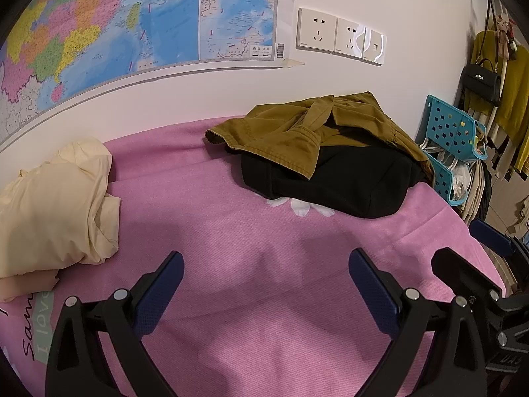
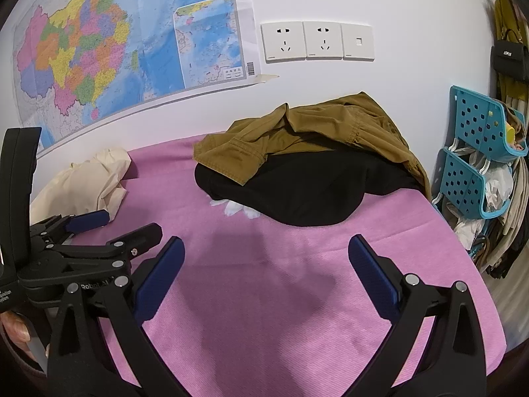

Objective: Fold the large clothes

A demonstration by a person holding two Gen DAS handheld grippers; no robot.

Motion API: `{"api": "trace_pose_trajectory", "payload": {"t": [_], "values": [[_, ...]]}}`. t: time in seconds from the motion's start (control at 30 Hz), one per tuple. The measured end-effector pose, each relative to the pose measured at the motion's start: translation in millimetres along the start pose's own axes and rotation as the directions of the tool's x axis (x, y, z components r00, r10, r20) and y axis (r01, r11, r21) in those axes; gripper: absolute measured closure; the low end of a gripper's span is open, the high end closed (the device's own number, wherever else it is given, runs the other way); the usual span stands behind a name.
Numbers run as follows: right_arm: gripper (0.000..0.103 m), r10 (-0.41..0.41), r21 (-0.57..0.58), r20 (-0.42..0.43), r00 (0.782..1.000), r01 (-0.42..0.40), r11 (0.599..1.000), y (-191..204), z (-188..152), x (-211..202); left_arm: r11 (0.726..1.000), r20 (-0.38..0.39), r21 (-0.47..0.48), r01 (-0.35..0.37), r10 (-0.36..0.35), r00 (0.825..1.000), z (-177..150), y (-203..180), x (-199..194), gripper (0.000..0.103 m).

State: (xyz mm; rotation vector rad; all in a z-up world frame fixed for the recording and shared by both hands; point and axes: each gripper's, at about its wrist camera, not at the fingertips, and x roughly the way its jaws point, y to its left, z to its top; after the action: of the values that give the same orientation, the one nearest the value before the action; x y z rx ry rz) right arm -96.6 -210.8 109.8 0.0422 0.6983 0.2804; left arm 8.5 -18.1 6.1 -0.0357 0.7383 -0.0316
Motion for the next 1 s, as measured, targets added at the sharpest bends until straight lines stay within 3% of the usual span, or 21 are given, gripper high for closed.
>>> {"api": "trace_pose_trajectory", "payload": {"t": [1.0], "values": [[0.005,-0.006,-0.039,0.02,1.0,0.007,0.999,-3.5,17.5,6.6,1.0,-0.024,-0.008,0.012,-0.013,1.0,9.4,0.5,8.7,0.007]]}}
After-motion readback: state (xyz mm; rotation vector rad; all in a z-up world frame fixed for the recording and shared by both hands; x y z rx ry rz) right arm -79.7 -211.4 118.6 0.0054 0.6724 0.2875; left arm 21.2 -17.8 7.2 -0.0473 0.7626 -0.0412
